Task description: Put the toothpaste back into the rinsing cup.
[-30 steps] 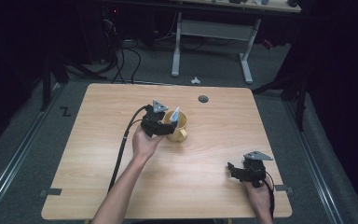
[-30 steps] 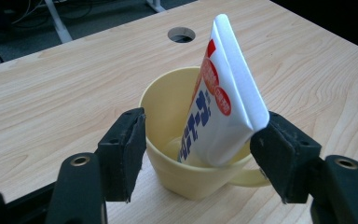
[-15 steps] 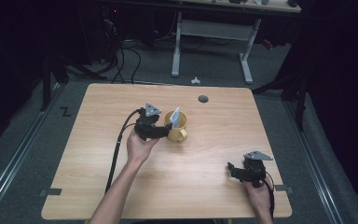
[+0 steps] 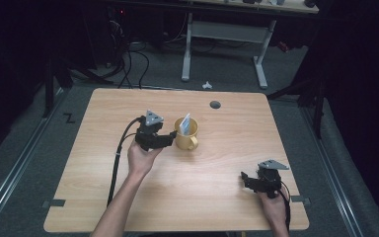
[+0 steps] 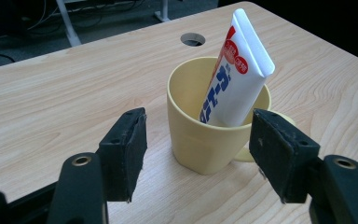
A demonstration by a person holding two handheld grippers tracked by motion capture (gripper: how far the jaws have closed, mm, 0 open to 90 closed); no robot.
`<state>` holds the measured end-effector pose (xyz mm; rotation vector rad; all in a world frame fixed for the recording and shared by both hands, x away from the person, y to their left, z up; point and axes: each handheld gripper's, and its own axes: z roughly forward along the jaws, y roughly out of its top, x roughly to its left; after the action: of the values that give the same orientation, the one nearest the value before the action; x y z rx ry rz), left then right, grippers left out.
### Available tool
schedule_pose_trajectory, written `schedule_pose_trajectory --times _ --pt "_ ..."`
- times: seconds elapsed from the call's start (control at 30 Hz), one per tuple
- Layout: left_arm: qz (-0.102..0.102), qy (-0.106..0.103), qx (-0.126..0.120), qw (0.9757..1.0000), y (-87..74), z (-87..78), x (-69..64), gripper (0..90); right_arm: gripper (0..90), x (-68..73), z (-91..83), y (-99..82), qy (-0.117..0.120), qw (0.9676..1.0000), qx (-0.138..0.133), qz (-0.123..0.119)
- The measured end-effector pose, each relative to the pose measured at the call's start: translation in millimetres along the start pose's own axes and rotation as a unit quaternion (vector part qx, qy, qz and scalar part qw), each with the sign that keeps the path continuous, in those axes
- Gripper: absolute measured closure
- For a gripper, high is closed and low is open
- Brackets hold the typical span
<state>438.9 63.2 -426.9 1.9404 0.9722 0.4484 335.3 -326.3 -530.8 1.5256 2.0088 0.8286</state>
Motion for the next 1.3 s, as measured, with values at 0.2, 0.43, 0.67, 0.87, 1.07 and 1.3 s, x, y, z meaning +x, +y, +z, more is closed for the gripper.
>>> schedule_pose_trajectory --times 0.2,0.43,0.67,0.87,1.07,1.3 --pt "0.003 0.003 -0.003 1.0000 -1.2 -5.8 0.8 37.2 21.4 0.0 0.0 0.0 0.000 1.0000 0.000 0.000" --pt "-0.001 0.004 -0.008 1.0000 -4.6 -11.8 3.6 37.3 21.4 0.0 0.0 0.0 0.000 1.0000 0.000 0.000" --pt "-0.003 0.005 -0.011 0.9999 -6.3 -16.6 4.4 37.3 21.4 0.0 0.0 0.0 0.000 1.0000 0.000 0.000" --pt "-0.006 0.006 -0.014 0.9999 -8.8 -21.9 6.3 37.4 21.4 0.0 0.0 0.0 0.000 1.0000 0.000 0.000" --pt "-0.008 0.007 -0.016 0.9998 -10.8 -27.4 8.0 37.4 21.4 0.0 0.0 0.0 0.000 1.0000 0.000 0.000" --pt "-0.012 0.011 -0.028 0.9995 -13.5 -37.1 9.9 37.5 21.4 0.0 0.0 0.0 0.000 1.0000 0.000 0.000"
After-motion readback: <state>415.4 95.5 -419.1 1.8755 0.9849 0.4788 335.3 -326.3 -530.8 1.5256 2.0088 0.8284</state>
